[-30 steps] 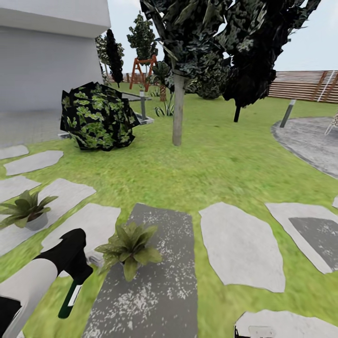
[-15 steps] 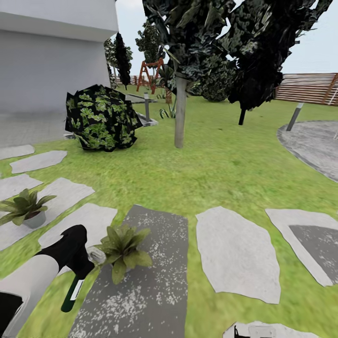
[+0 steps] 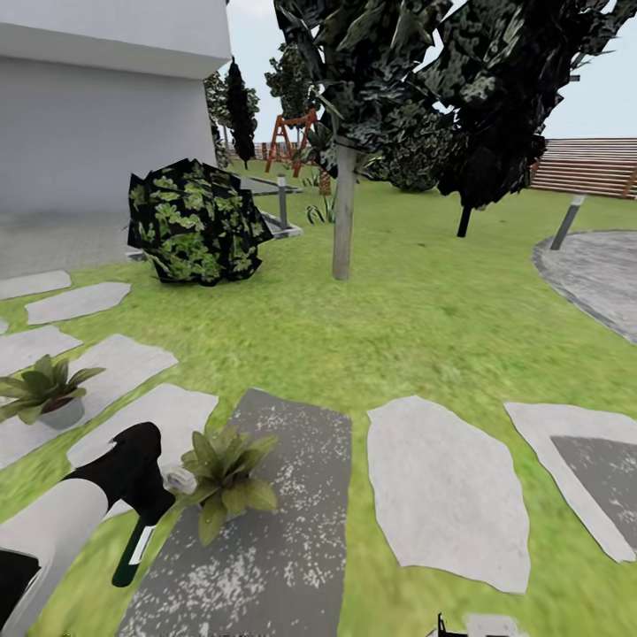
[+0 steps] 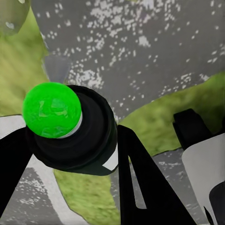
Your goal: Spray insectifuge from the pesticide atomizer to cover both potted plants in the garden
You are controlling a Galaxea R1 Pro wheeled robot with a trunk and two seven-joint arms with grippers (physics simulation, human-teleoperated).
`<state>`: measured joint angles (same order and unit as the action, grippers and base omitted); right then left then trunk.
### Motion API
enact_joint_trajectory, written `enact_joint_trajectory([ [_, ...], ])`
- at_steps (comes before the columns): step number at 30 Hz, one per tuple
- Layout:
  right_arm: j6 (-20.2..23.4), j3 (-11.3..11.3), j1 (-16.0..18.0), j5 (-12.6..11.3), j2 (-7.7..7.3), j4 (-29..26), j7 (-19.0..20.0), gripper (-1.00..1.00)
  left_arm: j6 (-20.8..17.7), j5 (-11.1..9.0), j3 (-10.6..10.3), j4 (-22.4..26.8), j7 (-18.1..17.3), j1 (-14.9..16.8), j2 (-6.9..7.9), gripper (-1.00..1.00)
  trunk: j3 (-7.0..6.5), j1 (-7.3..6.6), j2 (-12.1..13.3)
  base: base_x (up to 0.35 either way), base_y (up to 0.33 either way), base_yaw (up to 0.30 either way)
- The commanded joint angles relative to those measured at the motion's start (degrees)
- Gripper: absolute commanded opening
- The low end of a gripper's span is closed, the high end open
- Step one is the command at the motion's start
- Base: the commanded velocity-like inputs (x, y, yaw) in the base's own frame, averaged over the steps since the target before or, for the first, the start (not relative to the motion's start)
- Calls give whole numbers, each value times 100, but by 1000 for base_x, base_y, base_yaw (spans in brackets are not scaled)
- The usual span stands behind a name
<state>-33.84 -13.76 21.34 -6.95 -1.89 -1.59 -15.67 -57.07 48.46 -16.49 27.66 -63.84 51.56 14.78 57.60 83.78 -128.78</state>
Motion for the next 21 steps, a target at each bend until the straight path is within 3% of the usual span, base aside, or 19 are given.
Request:
enact_joint_trajectory([
  [1, -17, -47, 2, -61, 15, 0, -7, 100, -32, 50, -20, 11, -60, 1, 2, -100, 5, -1, -2, 1, -1, 254],
  [8, -17, -43, 2, -52, 39, 5, -7, 100, -33, 48, -21, 11, -61, 3, -35, -100, 5, -1, -2, 1, 0, 275],
  [12, -15, -40, 2, -52, 40, 6, -7, 100, -32, 48, -21, 11, -65, 3, -67, -100, 5, -1, -2, 190, -60, 262],
  [21, -17, -39, 2, -52, 40, 0, -7, 100, -32, 48, -30, 11, -66, -18, -68, -100, 5, -1, -2, 220, -177, 72],
])
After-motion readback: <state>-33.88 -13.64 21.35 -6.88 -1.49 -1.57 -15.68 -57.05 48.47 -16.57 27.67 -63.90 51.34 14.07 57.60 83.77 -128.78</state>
